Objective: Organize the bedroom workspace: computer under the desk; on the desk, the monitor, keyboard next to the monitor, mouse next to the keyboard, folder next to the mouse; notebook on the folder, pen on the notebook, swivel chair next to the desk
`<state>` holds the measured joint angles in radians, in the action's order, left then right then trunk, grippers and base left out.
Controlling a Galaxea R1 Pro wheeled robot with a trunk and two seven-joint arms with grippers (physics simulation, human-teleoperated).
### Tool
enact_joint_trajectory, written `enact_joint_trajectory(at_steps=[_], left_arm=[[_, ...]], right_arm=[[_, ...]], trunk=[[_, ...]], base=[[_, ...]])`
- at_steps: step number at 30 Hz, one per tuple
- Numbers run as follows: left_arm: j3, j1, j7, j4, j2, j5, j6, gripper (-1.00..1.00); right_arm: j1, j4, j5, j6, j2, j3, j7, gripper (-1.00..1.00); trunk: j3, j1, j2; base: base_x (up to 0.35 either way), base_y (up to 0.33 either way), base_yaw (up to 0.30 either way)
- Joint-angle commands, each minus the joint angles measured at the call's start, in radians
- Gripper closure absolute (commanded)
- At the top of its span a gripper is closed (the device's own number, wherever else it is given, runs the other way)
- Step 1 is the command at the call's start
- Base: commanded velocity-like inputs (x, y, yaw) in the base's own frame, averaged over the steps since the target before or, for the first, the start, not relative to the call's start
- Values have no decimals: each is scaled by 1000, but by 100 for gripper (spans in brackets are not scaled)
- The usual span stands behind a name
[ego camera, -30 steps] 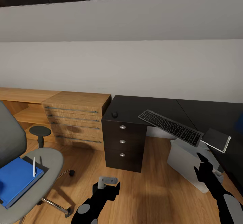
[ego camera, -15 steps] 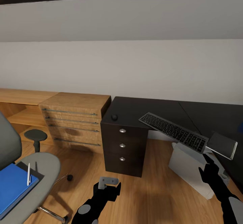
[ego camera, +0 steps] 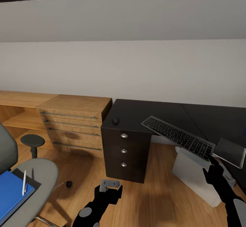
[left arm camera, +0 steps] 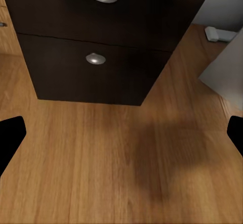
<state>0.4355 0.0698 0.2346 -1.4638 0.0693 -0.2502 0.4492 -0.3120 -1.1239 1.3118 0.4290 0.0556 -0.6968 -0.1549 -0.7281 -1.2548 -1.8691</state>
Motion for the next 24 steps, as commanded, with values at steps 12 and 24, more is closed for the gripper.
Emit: enact_joint_trajectory(at_steps=[12,24], left_arm=[[2,1,9,-1,0,-10,3,-100],[2,1,9,0,0,-10,3,-100]], right_arm=[[-1,-1,3,6,0,-2,-2,-100],[-1,-1,3,6,0,-1,-2,-100]], trunk=[[-1,0,0],[-1,0,0]], base=[[20,0,0],[98,0,0]])
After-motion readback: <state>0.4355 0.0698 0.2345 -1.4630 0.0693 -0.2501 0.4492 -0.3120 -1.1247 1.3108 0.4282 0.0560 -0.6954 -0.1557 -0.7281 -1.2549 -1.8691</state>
